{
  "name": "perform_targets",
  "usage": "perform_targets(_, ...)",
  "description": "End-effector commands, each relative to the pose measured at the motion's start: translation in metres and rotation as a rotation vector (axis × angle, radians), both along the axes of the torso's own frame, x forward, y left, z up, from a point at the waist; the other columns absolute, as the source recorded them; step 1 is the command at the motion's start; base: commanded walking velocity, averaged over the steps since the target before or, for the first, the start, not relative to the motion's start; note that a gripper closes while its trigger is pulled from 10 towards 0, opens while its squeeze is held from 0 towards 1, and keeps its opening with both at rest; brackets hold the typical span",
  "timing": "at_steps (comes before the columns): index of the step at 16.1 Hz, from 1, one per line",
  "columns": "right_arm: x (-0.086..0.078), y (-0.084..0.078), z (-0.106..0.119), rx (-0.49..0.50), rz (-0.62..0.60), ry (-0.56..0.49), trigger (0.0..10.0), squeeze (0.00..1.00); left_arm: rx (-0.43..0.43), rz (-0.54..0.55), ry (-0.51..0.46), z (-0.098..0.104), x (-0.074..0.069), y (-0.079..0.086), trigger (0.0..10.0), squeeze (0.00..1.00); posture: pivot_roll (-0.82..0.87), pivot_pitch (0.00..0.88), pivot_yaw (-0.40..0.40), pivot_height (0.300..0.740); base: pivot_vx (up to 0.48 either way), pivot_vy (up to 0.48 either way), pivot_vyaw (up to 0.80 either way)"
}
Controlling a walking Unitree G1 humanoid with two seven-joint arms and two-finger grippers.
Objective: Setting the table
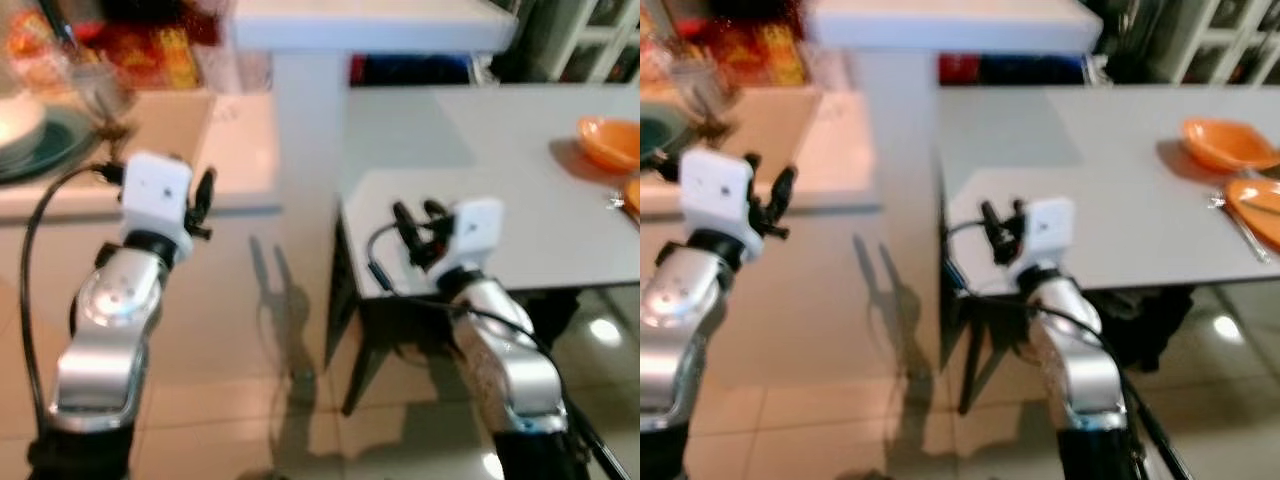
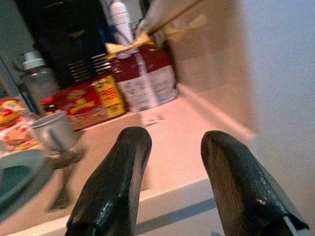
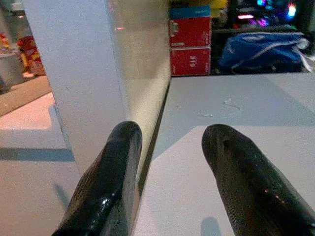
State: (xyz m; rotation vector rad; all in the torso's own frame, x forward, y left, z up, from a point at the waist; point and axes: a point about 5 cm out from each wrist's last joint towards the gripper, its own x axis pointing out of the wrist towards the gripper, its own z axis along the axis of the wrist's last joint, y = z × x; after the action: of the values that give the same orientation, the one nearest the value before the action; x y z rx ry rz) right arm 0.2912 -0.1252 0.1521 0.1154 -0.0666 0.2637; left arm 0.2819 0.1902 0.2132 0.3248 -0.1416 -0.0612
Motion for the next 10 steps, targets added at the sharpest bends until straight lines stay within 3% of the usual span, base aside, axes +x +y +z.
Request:
perform_targets(1, 0.002, 0.006, 0.010, 0.030, 0.032, -0.026, 10.0, 0.00, 0.001, 0.033, -0.024, 0.012, 0.002, 0.007, 10.0, 0.00, 0.05, 0.000, -0.024, 0.740, 0.000, 0.480, -0.80)
perform_targets(5, 0.002, 0.008, 0.013, 0.011, 0.049, -0.034, 10.0, 0.00, 0.031, 0.093, -0.066, 0.035, 0.007, 0.026, 10.0, 0.00, 0.05, 0.000, -0.029, 0.740, 0.000, 0.480, -0.80)
perform_targets(10, 0.000, 0.015, 0.017, -0.046, 0.131, -0.055, 10.0, 0.00, 0.050, 0.146, -0.049, 0.057, 0.010, 0.047, 10.0, 0.00, 0.06, 0.000, -0.027, 0.740, 0.000, 0.480, 0.00)
